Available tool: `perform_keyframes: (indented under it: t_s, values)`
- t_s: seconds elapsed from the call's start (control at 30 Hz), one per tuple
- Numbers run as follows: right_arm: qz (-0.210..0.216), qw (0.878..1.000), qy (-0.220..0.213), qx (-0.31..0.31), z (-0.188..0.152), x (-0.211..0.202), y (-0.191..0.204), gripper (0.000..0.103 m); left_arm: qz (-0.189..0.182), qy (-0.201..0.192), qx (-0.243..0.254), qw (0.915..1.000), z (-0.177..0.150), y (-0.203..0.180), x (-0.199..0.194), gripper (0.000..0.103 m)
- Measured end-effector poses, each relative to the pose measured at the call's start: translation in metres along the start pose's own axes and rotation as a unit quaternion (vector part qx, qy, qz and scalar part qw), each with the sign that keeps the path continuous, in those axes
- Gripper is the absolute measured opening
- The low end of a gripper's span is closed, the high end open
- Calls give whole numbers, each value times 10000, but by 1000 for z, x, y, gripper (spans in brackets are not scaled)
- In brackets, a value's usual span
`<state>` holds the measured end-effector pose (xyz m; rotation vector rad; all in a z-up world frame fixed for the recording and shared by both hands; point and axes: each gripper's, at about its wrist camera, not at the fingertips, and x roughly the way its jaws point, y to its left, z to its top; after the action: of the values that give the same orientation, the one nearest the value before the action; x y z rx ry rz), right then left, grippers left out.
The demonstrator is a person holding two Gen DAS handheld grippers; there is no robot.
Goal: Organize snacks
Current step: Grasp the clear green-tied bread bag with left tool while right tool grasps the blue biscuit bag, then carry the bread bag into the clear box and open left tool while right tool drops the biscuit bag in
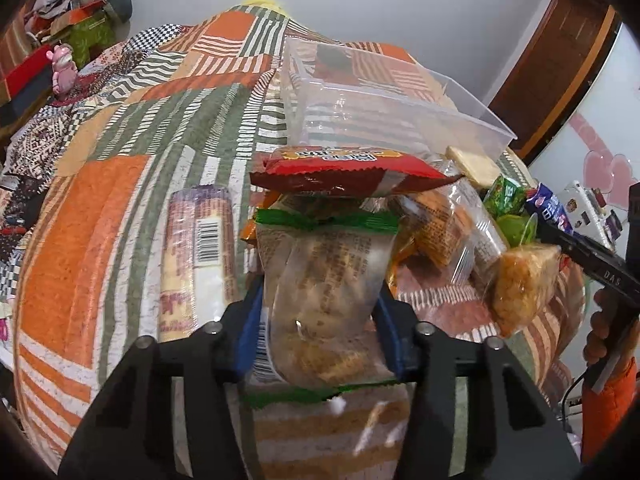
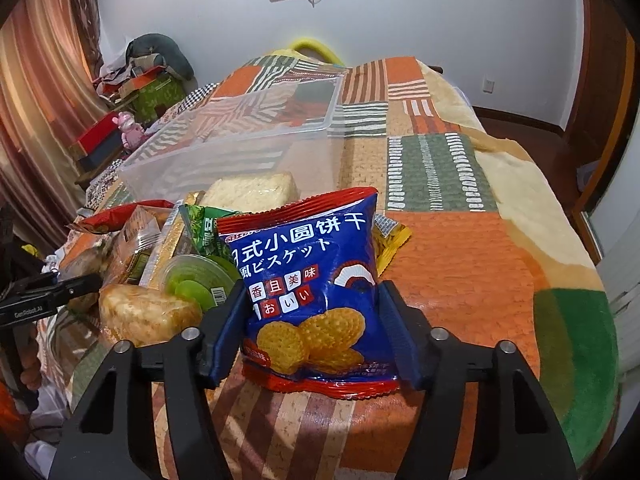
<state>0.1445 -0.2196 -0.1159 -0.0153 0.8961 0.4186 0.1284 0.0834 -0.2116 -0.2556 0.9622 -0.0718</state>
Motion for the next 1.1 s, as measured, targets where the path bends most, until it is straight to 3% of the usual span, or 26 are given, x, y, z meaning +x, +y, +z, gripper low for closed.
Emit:
perform_keyframes:
  t_s: [0.33, 0.7, 1.1]
  values:
    - [-24, 9996, -268, 71, 2, -21, 1, 55, 71, -313, 65, 9995, -4, -6, -37, 47]
    - [9, 9965, -839, -55, 26, -47, 11, 55, 2, -1291, 285, 9912, 27, -28, -105, 47]
    - [91, 9920, -1241, -204, 64, -36, 28, 55, -154, -1535, 344, 9874, 88, -44, -83, 47]
